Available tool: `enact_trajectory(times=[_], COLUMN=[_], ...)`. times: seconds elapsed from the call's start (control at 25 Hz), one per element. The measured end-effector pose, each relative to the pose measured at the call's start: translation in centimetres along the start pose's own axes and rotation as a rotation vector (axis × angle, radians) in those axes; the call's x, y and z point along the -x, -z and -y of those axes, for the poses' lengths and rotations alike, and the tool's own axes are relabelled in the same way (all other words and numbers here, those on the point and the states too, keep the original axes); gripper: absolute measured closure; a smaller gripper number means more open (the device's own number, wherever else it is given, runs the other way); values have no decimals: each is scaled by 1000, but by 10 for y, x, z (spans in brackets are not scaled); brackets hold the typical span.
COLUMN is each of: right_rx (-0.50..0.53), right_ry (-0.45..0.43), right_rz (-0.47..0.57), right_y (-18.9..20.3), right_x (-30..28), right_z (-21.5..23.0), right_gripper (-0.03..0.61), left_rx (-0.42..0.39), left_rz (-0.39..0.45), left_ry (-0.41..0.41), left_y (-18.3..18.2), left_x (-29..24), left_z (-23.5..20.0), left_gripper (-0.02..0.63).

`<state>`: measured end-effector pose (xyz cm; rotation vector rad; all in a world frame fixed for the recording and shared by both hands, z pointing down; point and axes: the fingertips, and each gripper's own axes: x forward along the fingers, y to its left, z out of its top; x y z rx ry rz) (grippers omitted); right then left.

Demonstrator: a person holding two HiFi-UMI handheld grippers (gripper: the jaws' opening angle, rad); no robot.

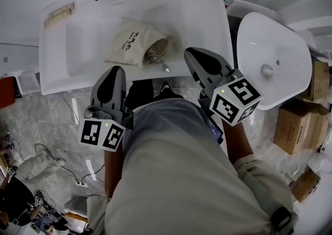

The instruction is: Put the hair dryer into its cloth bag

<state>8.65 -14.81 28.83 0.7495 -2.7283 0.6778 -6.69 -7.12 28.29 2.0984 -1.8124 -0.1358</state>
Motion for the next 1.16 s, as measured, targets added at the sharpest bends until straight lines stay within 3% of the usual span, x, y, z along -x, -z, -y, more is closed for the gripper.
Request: enact_trajectory(times=[0.2,1.16], right_rx=[34,24], right_ry=[31,87], right_rz=[-2,-123], right_y=[-6,23], right_x=[12,-5], right_z=[-2,1], right_gripper=[569,569], left_rx=[51,18], left_rz=[-2,-90], left_ry=[-7,-19], left_y=[3,21], left_x=[5,-5], left_z=[1,9], left_gripper=[604,607])
